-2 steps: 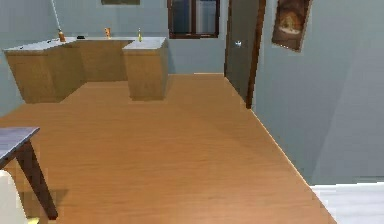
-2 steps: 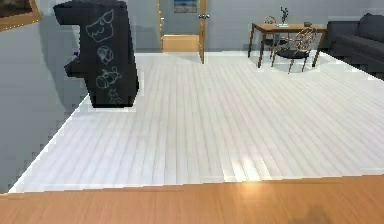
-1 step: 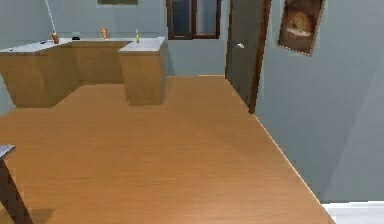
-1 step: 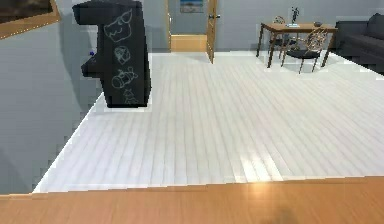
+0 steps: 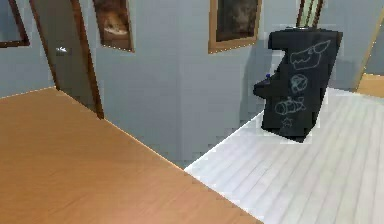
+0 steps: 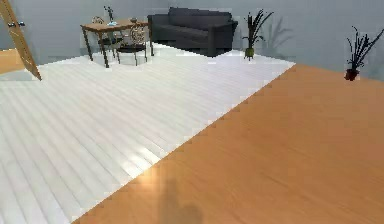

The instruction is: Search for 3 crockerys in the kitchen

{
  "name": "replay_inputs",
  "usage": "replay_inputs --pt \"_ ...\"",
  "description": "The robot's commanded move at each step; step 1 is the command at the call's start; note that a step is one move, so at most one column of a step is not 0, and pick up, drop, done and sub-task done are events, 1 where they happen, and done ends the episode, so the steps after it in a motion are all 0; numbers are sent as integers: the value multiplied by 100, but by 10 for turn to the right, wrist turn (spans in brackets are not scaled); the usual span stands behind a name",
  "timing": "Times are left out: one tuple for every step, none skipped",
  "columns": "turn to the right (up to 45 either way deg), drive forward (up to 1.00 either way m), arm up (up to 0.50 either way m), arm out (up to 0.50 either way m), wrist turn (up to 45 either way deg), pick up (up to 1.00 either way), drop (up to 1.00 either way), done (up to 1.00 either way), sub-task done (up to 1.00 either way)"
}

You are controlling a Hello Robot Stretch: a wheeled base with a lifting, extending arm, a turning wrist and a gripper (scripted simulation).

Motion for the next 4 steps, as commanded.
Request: replay_inputs --pt "420 0 0 0 0 0 0 0 0" --pt "0 10 0 0 0 0 0 0 0" --pt "-450 0 0 0 0 0 0 0 0" --pt "-420 0 0 0 0 0 0 0 0"
